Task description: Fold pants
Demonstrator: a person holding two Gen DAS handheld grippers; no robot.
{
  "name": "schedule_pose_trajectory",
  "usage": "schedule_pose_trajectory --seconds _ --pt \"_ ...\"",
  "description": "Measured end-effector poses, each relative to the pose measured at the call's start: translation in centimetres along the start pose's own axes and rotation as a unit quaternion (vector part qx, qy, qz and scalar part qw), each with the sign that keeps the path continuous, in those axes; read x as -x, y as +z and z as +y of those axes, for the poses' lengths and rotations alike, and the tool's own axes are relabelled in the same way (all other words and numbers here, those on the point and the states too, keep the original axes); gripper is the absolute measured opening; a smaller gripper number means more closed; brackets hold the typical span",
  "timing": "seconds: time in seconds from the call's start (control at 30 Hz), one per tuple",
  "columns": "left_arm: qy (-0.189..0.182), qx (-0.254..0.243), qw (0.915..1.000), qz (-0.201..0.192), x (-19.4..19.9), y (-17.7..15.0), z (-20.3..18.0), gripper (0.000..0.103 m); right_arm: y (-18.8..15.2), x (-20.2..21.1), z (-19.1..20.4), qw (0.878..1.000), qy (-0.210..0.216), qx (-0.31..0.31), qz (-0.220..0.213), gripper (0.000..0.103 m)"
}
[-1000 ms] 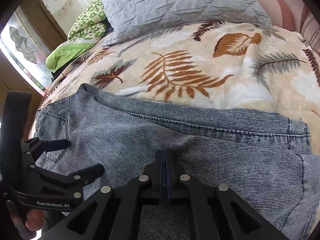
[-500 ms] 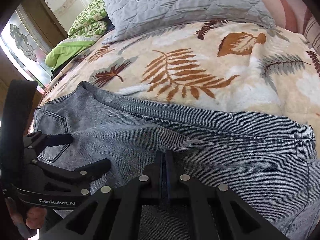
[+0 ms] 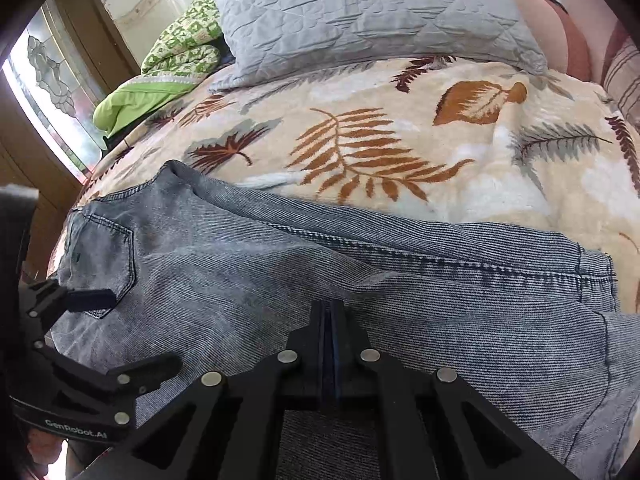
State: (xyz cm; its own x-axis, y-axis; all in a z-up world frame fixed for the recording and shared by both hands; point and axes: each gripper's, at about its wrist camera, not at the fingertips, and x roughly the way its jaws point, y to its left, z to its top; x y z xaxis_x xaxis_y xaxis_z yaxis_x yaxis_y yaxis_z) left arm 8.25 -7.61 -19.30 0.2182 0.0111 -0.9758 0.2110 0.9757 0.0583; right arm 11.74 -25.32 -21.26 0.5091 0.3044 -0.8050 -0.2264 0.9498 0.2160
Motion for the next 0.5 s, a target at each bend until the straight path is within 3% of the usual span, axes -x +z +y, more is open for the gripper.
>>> schedule_pose_trajectory --seconds 0.27,0.5 --pt "0.006 0.012 0.9999 0.01 0.1 -2.0 1.6 0.103 -0.1 2.1 0.9 0.999 0.003 0.028 -0.023 0.005" --pt "0.009 0.009 0.9999 0.01 -1.2 -0.3 0.8 0.103 -0.2 0.0 0.7 0.999 0.003 0.025 0.025 0.005"
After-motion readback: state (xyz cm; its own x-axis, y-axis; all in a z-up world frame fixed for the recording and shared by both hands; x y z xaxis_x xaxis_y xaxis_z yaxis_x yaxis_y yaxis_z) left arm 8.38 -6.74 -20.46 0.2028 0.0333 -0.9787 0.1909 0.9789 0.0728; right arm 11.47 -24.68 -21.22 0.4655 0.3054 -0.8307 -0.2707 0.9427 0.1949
